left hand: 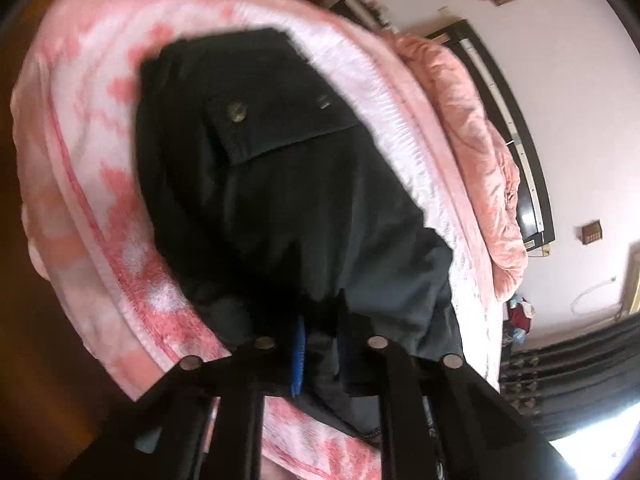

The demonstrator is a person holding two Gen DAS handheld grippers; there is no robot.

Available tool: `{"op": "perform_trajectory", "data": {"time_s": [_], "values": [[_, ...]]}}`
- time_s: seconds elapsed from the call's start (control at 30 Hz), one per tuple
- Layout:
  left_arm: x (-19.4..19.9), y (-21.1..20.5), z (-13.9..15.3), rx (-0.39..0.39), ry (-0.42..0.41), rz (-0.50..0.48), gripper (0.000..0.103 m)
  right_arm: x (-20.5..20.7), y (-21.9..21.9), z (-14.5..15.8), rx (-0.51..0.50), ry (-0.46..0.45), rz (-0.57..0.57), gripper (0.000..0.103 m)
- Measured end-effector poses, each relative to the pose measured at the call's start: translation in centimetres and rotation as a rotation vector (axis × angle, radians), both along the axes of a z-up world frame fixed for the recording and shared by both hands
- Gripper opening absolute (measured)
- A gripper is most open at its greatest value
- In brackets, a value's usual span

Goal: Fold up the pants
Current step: 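Smooth the folded pants with the left gripper while the right gripper holds the edge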

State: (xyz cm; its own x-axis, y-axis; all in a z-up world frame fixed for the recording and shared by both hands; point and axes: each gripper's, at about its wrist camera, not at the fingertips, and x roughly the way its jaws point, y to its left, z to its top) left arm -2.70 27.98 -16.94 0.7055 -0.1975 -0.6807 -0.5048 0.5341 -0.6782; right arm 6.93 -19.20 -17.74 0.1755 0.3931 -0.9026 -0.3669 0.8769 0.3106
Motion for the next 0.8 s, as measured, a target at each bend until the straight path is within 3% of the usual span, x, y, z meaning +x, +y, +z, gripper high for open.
{"op": "perform_trajectory", "data": {"time_s": [0.1,0.23,0.3,0.43,0.5,0.63,0.7,0.8], "values": [[-1.4,-0.9,0.8,0.023,-0.003,0.035,0.010,0.1,-0.1,0.0,0.007,0.008,-0.008,0.045],[-1.2,-0.5,-2.2,0.029,0.059,0.030,0.011,0.2,-0.4,-0.2,0.019,0.014,-0.010,0.045],[-0.8,-0.7,-2.1,0.060,0.059,0.015,0.016,0.3,-0.4,-0.3,0.015,0.015,-0.007,0.045],[-0.8,-2.5,0.9,0.190,0.061,-0.012,0.046,0.3,-1.1,0.0,0.035,0.015,-0.019,0.046],[-0.8,-4.4,2.7,0.284,0.052,-0.035,0.049,0.3,-1.8,0.3,0.055,0.020,-0.044,0.046],[1.4,-11.5,5.9,0.391,-0.012,-0.236,0.057,-0.3,-4.2,1.7,0.028,-0.035,-0.098,0.046],[3.6,-16.1,6.3,0.375,-0.043,-0.378,0.058,-0.5,-5.7,2.5,0.001,-0.066,-0.139,0.046],[6.3,-22.2,5.4,0.382,-0.022,-0.552,0.059,-0.6,-7.6,3.7,0.006,-0.088,-0.185,0.047]]}}
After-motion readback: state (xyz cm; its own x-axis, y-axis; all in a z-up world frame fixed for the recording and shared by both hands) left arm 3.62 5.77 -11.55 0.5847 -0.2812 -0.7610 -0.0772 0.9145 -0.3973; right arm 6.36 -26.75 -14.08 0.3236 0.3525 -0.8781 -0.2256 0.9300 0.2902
